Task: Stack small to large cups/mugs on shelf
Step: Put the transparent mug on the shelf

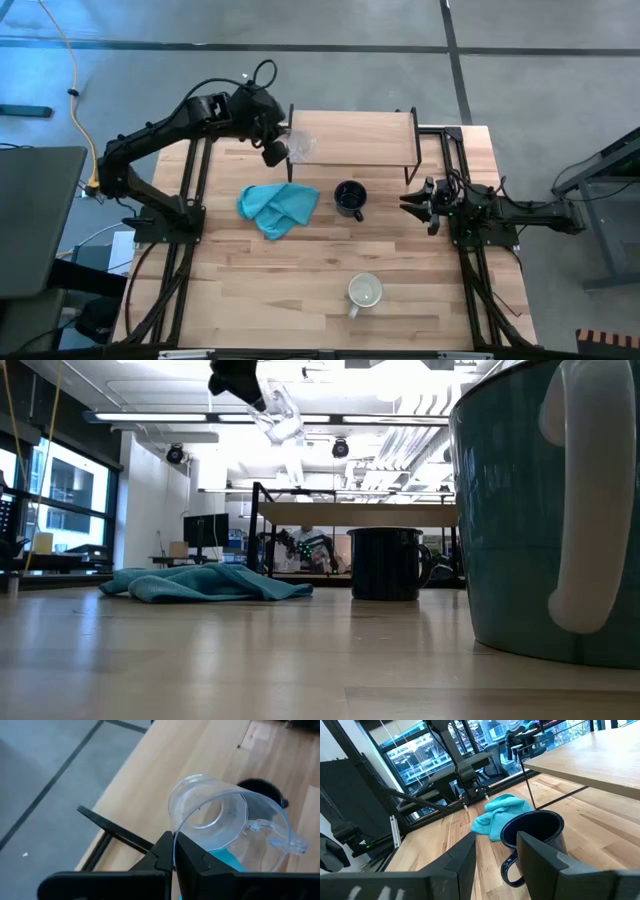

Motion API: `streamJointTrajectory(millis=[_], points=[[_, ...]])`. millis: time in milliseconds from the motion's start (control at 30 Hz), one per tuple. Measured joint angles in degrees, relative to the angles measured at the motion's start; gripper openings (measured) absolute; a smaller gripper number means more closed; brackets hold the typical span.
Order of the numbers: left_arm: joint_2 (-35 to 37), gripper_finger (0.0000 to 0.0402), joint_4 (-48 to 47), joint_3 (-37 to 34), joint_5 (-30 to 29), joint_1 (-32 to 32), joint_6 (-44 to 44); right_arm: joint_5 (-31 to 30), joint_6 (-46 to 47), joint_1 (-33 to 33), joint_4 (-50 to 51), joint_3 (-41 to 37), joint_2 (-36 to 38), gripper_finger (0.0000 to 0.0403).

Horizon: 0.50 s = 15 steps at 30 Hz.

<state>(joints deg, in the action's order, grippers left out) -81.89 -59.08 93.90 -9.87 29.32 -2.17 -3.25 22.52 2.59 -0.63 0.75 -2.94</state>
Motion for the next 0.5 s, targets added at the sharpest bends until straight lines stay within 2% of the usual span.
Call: streamJointTrajectory(millis=[200, 500], points=[[-3.7, 0.0, 0.4, 3.9, -0.3, 1.2, -3.5, 0.0, 0.6, 0.0, 0.0, 0.0, -0.1, 0.0134], [-12.4, 0.0, -4.2, 15.7, -1.8, 2.0, -9.5, 0.0, 1.0, 0.0, 0.0, 0.0, -0.1, 0.0134]])
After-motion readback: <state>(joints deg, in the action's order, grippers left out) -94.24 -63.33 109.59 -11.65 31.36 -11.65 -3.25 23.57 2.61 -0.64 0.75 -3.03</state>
